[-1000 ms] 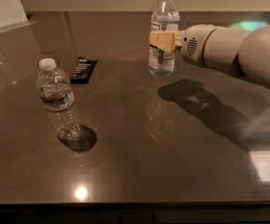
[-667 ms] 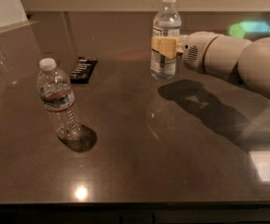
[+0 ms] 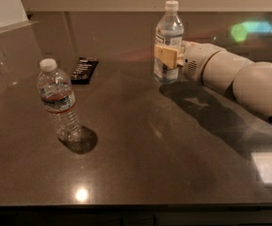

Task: Place blue plastic bottle upright

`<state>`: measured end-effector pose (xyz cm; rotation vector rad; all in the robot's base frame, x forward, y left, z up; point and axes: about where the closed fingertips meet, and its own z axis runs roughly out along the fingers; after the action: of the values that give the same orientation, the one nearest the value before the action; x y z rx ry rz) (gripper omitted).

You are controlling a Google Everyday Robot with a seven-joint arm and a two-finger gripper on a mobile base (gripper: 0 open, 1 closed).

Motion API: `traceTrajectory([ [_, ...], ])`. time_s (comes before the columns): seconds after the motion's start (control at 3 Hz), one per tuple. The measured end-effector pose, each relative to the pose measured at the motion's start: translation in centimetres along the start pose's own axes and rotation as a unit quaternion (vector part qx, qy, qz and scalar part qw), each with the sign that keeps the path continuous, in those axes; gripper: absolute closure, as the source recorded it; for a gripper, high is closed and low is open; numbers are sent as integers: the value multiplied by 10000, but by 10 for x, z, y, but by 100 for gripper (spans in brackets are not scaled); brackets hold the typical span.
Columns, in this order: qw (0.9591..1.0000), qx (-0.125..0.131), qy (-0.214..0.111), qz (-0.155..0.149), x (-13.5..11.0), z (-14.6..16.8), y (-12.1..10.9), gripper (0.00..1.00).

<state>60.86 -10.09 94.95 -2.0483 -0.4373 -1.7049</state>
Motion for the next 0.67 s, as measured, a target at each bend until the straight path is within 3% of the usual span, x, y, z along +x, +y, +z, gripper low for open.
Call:
traceTrajectory([
  [0.67, 9988, -232, 294, -321, -11, -2, 8, 100],
])
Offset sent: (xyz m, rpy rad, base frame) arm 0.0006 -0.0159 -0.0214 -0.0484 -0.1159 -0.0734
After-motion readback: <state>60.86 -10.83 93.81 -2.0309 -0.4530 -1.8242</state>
